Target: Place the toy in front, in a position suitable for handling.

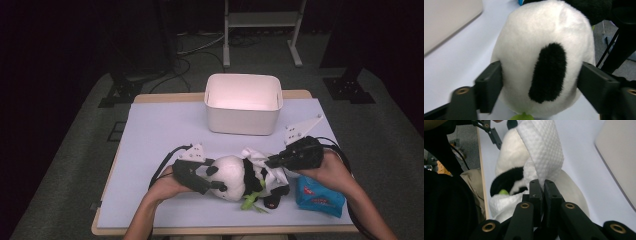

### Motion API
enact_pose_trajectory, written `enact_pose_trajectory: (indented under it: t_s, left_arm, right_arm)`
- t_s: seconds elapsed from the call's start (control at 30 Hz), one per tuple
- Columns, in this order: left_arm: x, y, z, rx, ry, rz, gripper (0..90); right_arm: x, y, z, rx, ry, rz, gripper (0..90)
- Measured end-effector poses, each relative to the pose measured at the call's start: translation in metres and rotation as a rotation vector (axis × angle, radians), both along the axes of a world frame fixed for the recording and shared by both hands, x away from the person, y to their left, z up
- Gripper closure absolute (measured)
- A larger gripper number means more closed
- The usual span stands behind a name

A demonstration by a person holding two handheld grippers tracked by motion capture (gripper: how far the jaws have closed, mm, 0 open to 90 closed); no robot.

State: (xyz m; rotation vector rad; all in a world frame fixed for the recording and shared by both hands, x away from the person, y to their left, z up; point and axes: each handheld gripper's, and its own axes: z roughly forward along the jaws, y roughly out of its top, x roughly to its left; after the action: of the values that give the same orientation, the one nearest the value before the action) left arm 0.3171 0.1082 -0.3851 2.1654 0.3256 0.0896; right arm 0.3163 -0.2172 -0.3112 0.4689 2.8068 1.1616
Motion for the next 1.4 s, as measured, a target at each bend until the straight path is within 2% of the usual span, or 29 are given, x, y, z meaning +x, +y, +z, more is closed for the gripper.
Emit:
enact_pose_trajectory:
  t_s: [0.1, 0.27, 0.33, 0.47, 0.57, 0.7, 0.87, 0.97, 1.0, 1.13, 1.27, 1.4]
  left_arm:
    - [-0.001, -0.001, 0.001, -0.009, -0.008, 0.002, 34.8]
    - [-0.005, -0.004, 0.005, 0.009, -0.038, -0.001, 37.5]
    - [-0.006, -0.003, 0.005, 0.007, -0.039, -0.005, 37.6]
    - [-0.006, -0.002, 0.005, 0.006, -0.046, -0.011, 38.0]
    - [-0.007, -0.002, 0.006, 0.001, -0.051, -0.010, 38.0]
    - [-0.006, -0.002, 0.005, -0.003, -0.047, -0.013, 38.4]
    - [-0.005, -0.001, 0.003, -0.008, -0.041, -0.010, 38.3]
    - [-0.004, 0.000, 0.000, -0.025, -0.039, -0.007, 38.4]
    - [-0.004, 0.000, 0.000, -0.025, -0.039, -0.007, 38.5]
    - [-0.003, -0.002, -0.006, -0.049, -0.038, 0.002, 39.4]
    - [-0.004, -0.007, -0.007, -0.049, -0.045, 0.011, 39.9]
    - [-0.004, -0.009, -0.008, -0.062, -0.045, 0.023, 39.9]
  right_arm:
    - [-0.001, 0.013, 0.000, 0.001, 0.003, 0.036, 84.8]
    - [0.001, 0.042, -0.012, -0.032, 0.025, 0.095, 84.8]
    - [0.003, 0.049, -0.013, -0.018, 0.024, 0.102, 84.8]
    - [0.007, 0.055, -0.010, -0.029, 0.004, 0.094, 84.8]
    - [0.013, 0.047, -0.006, -0.038, -0.015, 0.050, 84.8]
    - [0.016, 0.029, -0.003, -0.024, -0.005, 0.018, 84.8]
    - [0.010, 0.011, 0.002, -0.003, -0.008, -0.009, 84.8]
    - [0.004, -0.010, 0.003, -0.002, -0.008, -0.034, 84.7]
    - [0.004, -0.010, 0.003, -0.002, -0.008, -0.034, 84.7]
    - [-0.002, -0.032, -0.001, 0.006, 0.022, -0.073, 84.6]
    - [-0.004, -0.036, -0.002, 0.011, 0.028, -0.074, 84.6]
    - [-0.002, -0.027, 0.000, 0.006, 0.024, -0.047, 84.7]
